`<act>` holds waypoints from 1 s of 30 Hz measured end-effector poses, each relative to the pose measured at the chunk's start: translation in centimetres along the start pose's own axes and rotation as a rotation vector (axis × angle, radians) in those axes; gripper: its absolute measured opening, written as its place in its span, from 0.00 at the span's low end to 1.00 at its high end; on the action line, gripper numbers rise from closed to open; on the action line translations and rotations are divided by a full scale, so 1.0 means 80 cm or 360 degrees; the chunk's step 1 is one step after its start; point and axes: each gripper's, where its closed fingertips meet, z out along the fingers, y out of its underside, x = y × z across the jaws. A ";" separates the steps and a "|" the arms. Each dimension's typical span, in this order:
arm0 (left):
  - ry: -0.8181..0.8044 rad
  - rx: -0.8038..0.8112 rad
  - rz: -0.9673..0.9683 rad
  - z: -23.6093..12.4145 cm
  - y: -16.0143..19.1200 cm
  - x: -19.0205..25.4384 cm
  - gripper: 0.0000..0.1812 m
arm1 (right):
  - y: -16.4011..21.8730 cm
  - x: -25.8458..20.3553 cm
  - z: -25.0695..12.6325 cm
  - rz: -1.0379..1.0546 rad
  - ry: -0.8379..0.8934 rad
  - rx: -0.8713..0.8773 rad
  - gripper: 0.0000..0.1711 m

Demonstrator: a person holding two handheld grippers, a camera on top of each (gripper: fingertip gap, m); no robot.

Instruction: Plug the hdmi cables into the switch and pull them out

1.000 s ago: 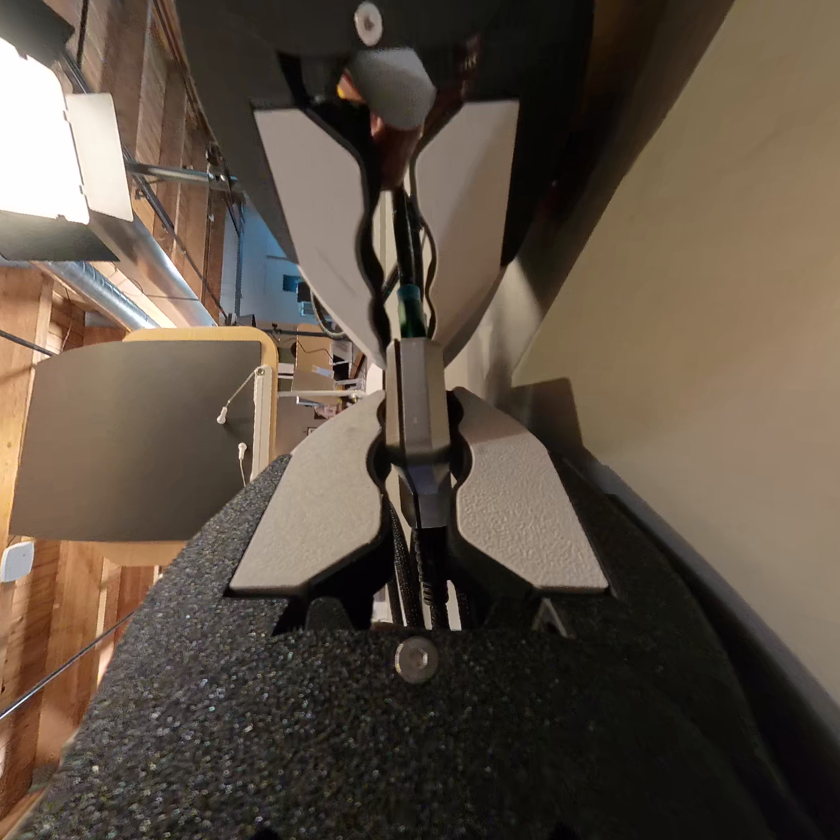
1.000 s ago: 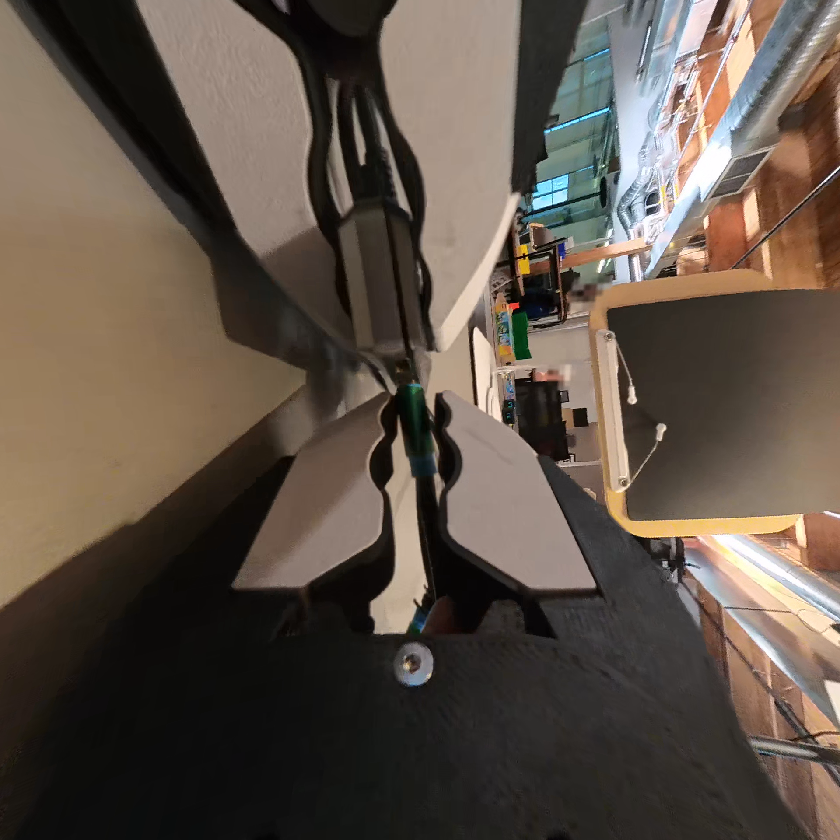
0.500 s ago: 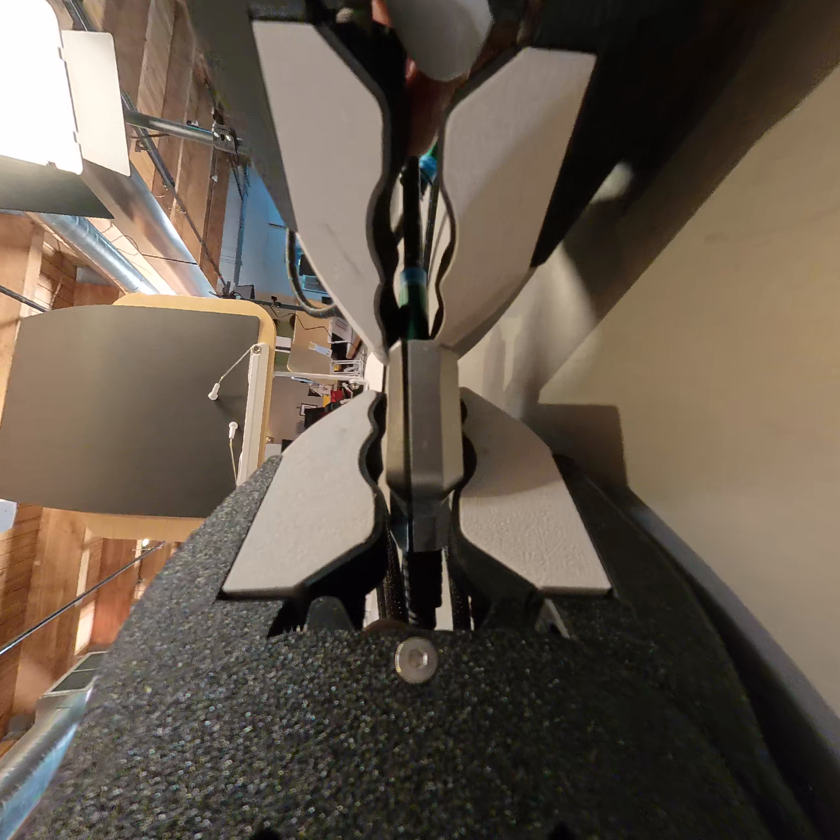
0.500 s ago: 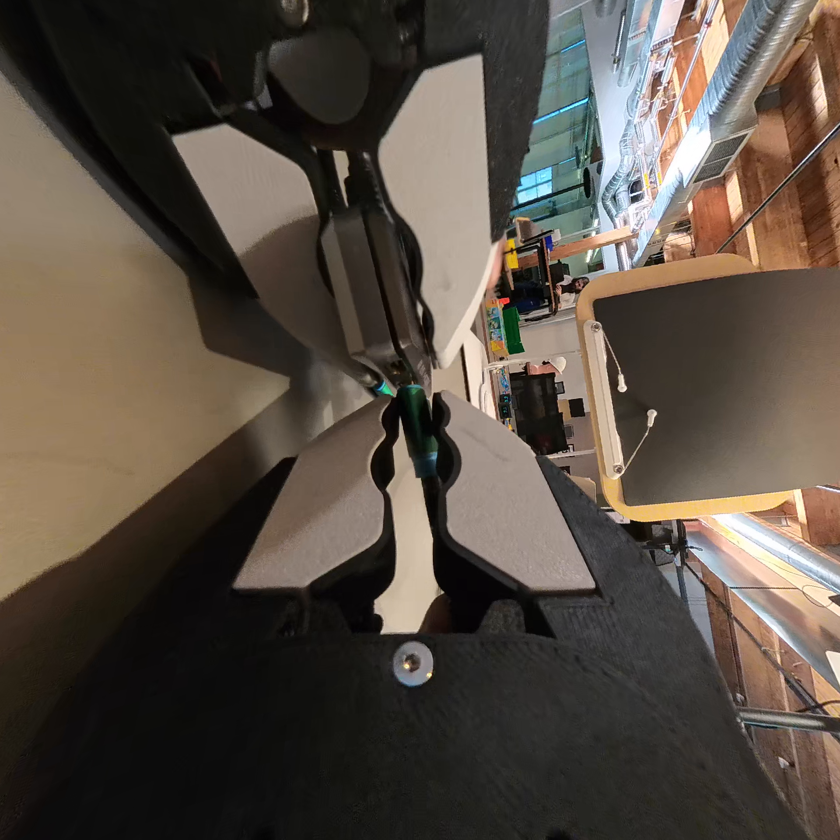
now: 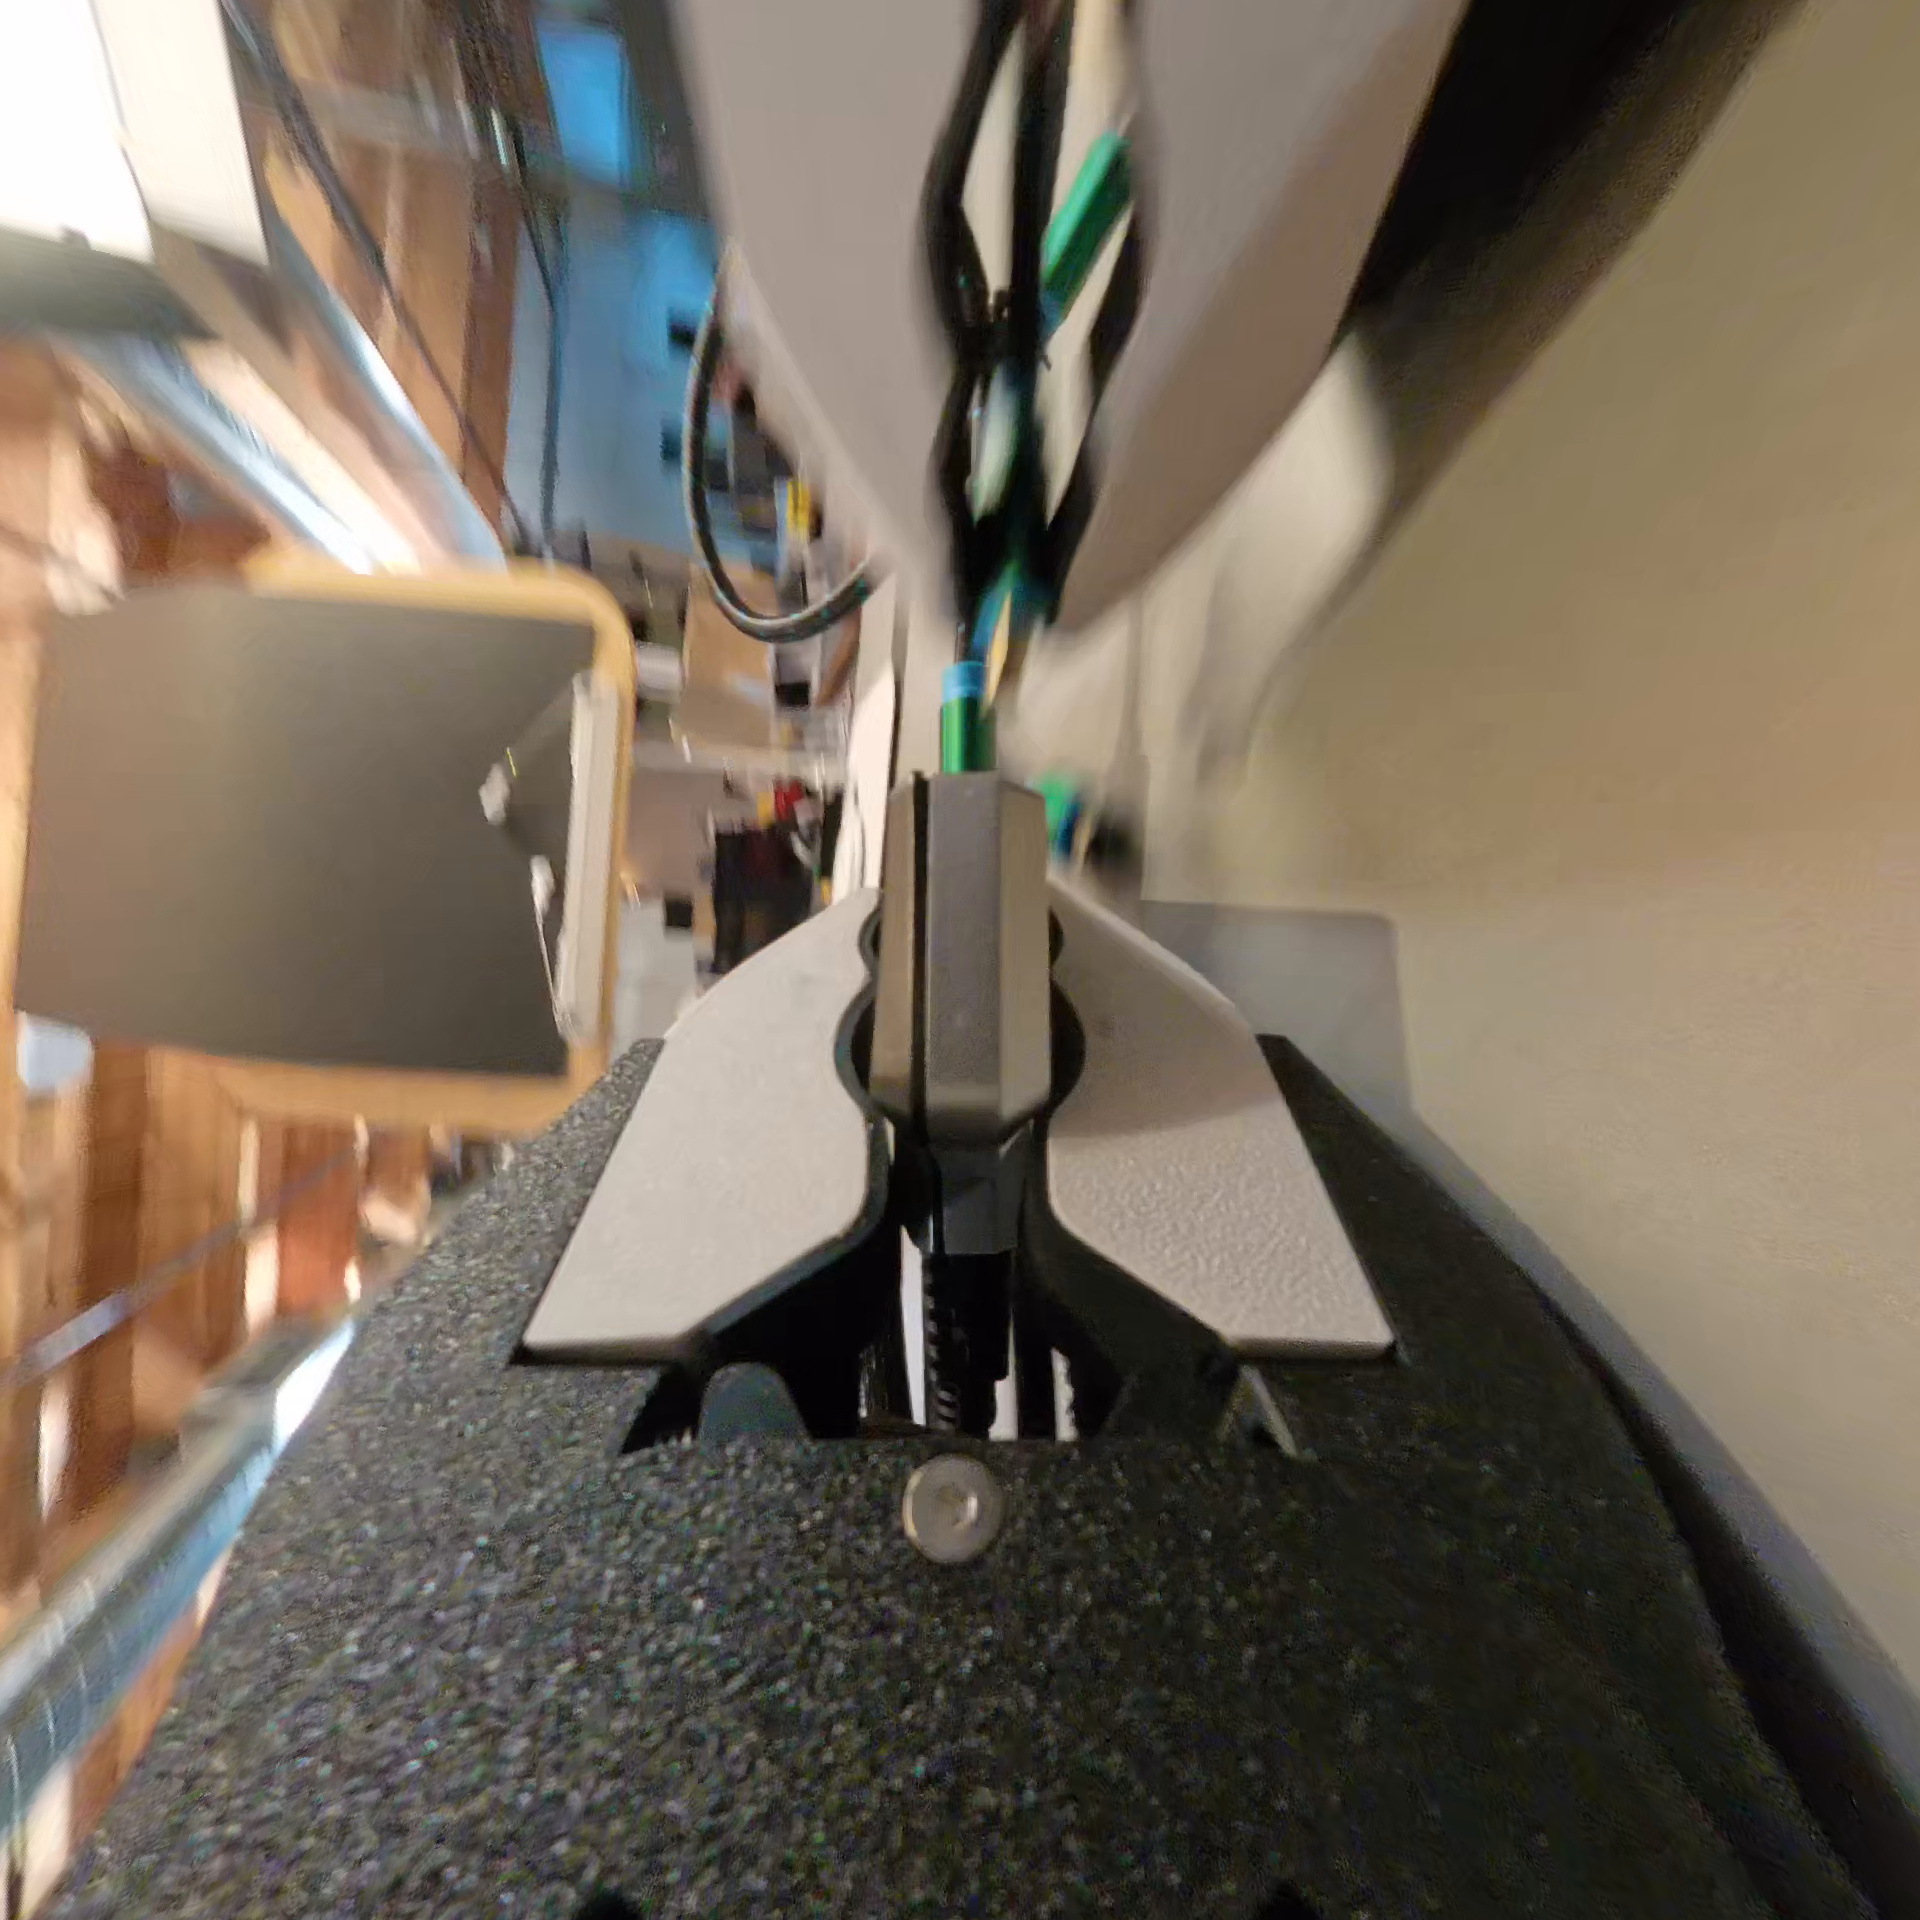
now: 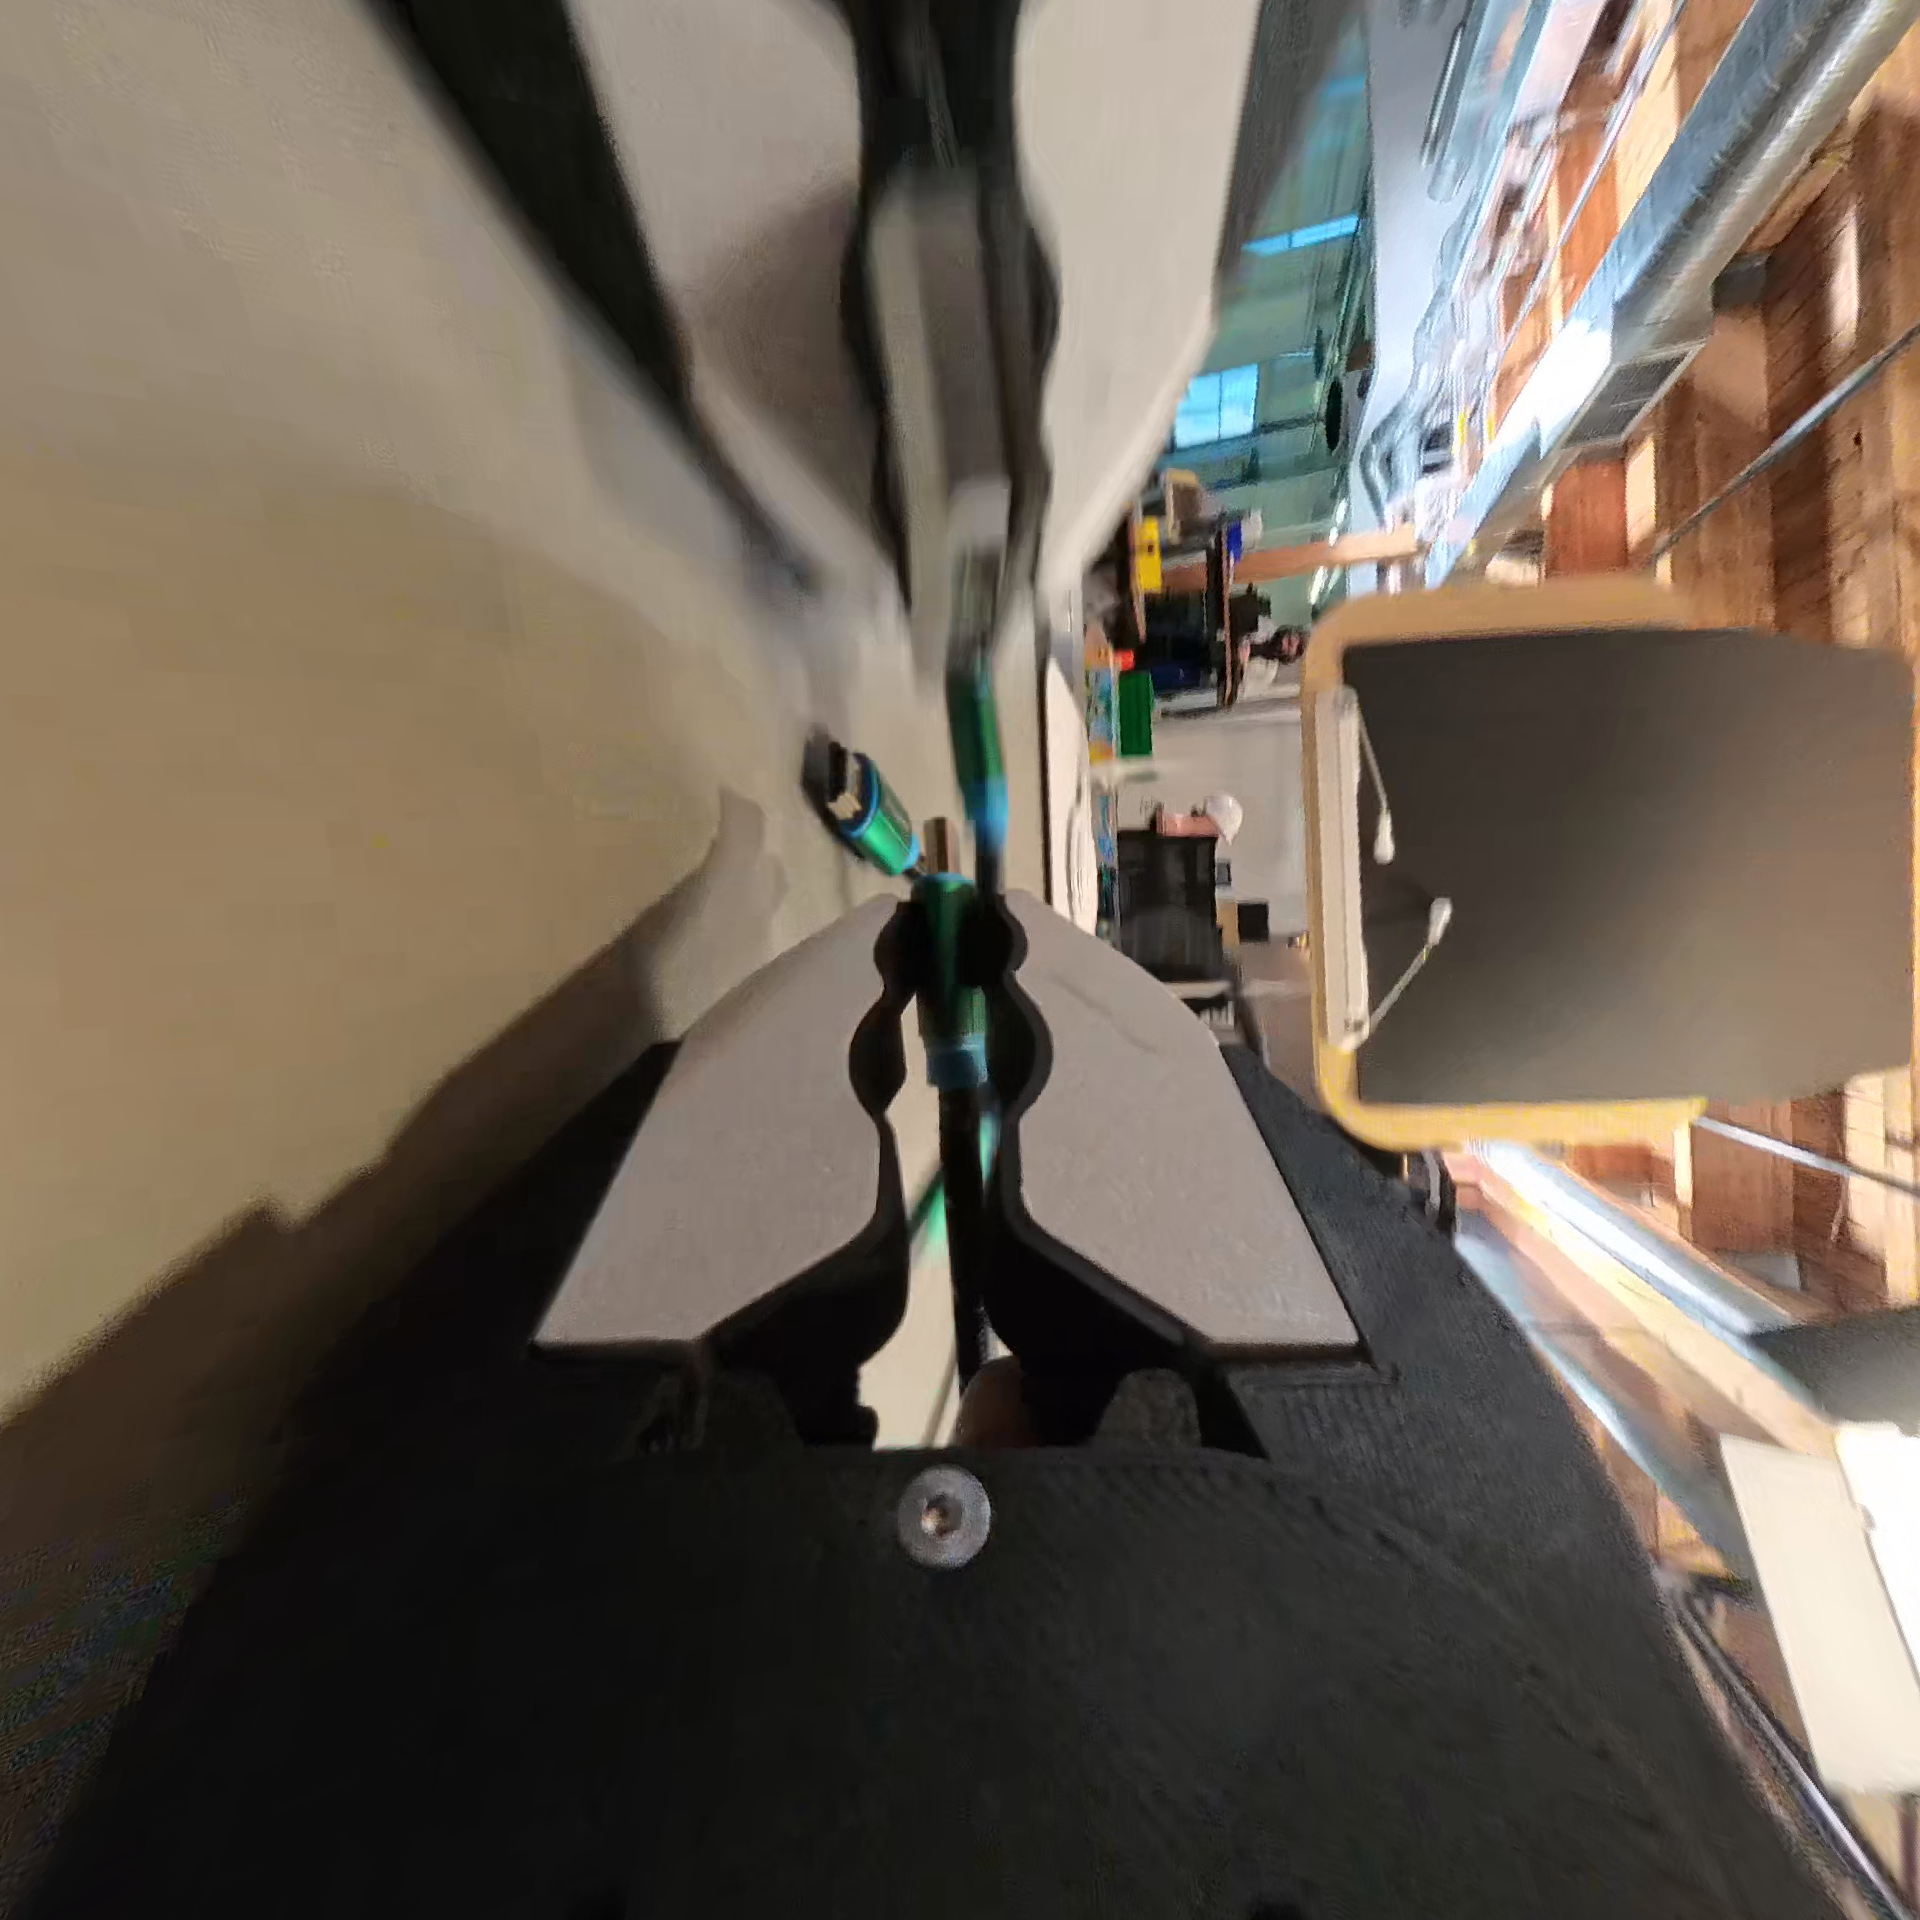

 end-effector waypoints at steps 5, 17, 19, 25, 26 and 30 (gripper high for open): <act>-0.0016 -0.0112 -0.0084 -0.001 0.038 -0.009 0.13 | 0.056 0.012 -0.032 -0.0021 0.0110 -0.0097 0.07; -0.0086 -0.0145 -0.0234 0.003 0.051 -0.026 0.13 | 0.056 0.032 -0.039 0.0054 0.0170 -0.0084 0.07; -0.0092 -0.0142 -0.0258 0.003 0.053 -0.029 0.13 | 0.055 0.039 -0.041 0.0059 0.0198 -0.0079 0.07; 0.0015 -0.0042 -0.0299 -0.002 0.043 -0.018 0.13 | 0.047 0.068 -0.060 -0.0063 0.0308 -0.0083 0.07; 0.0017 -0.0054 -0.0275 -0.003 0.042 -0.015 0.13 | 0.045 0.076 -0.066 -0.0085 0.0321 -0.0081 0.07; 0.0036 -0.0068 -0.0255 -0.004 0.044 -0.012 0.13 | 0.041 0.141 -0.107 -0.0100 0.0427 -0.0076 0.07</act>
